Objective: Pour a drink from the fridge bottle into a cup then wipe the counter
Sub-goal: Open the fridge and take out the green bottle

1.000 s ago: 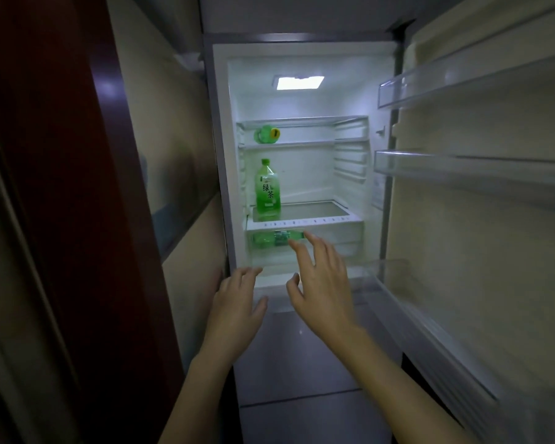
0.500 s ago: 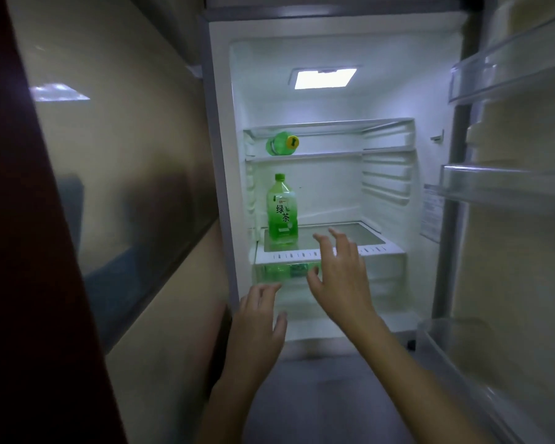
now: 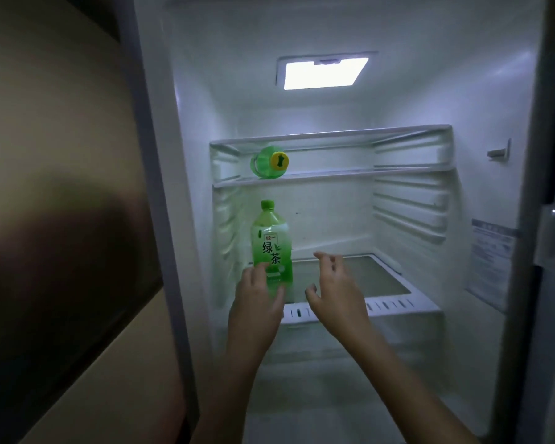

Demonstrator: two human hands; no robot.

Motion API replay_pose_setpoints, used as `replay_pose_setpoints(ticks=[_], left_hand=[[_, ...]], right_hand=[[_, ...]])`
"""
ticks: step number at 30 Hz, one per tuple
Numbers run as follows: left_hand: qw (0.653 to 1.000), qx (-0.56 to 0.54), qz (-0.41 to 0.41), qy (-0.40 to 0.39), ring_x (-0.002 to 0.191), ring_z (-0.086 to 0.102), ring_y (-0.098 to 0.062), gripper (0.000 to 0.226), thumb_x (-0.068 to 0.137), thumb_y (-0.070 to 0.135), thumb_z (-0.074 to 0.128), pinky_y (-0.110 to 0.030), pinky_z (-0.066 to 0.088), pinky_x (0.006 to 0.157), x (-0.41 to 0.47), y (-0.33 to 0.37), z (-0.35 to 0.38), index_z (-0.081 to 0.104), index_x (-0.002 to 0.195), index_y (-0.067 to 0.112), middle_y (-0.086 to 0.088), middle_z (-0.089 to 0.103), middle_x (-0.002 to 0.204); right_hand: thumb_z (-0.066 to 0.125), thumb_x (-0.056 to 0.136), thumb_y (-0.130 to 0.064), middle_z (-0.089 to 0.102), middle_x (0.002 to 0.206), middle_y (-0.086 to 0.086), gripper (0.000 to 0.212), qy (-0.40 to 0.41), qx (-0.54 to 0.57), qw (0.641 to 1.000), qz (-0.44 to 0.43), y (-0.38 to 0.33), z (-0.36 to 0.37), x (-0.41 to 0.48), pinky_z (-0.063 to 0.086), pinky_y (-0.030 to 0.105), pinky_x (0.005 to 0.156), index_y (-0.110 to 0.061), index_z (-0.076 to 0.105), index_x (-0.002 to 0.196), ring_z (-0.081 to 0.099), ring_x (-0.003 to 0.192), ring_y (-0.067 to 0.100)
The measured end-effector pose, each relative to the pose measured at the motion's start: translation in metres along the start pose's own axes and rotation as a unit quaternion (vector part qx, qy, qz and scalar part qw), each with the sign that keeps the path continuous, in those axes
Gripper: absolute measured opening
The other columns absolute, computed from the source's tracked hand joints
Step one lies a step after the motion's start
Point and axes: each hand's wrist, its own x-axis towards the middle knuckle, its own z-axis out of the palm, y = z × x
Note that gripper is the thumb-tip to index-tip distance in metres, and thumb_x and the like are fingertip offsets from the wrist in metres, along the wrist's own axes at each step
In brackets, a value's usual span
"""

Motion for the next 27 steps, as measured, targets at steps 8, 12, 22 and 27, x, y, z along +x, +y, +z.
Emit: replay_pose_setpoints(ticks=[8,12,22,27], left_hand=[[0.998,-0.01,-0.059,0.026,0.115,0.051,-0.027,0.044,0.093,0.036,0.059,-0.04,0.047,0.09,0.087,-0.008,0.015,0.047,0.13,0.015,-0.009,0.05,0.127],[0.996,-0.001,-0.079,0.045,0.122,0.048,-0.033,0.055,0.09,0.039,0.062,-0.042,0.044,0.096,0.127,-0.013,0.019,0.045,0.135,0.01,-0.015,0.049,0.133],[0.976,-0.148,-0.162,0.002,0.125,0.05,-0.033,0.082,0.08,0.046,0.075,-0.04,0.047,0.097,0.18,-0.036,0.04,0.039,0.145,0.011,-0.016,0.046,0.142],[0.972,-0.174,-0.157,-0.038,0.103,0.057,-0.02,0.078,0.073,0.052,0.078,-0.027,0.044,0.074,0.18,-0.042,0.039,0.049,0.134,0.014,0.0,0.057,0.12]], right_hand=[[0.057,0.088,-0.022,0.04,0.132,0.004,0.06,-0.076,0.087,0.992,0.059,0.02,0.036,0.034,0.044,0.028,0.078,-0.018,0.03,0.141,0.049,0.107,0.018],[0.061,0.087,-0.022,0.04,0.135,0.008,0.058,-0.082,0.149,0.983,0.071,0.022,0.048,0.053,0.043,0.028,0.077,-0.017,0.033,0.138,0.053,0.106,0.021],[0.059,0.09,-0.014,0.054,0.101,0.007,0.05,-0.204,0.374,0.874,0.233,0.021,0.064,0.102,0.052,0.042,0.093,-0.011,0.04,0.136,0.058,0.109,0.029],[0.06,0.091,-0.01,0.054,0.122,0.016,0.05,-0.242,0.38,0.861,0.238,0.02,0.067,0.106,0.052,0.035,0.091,-0.01,0.04,0.137,0.057,0.111,0.026]])
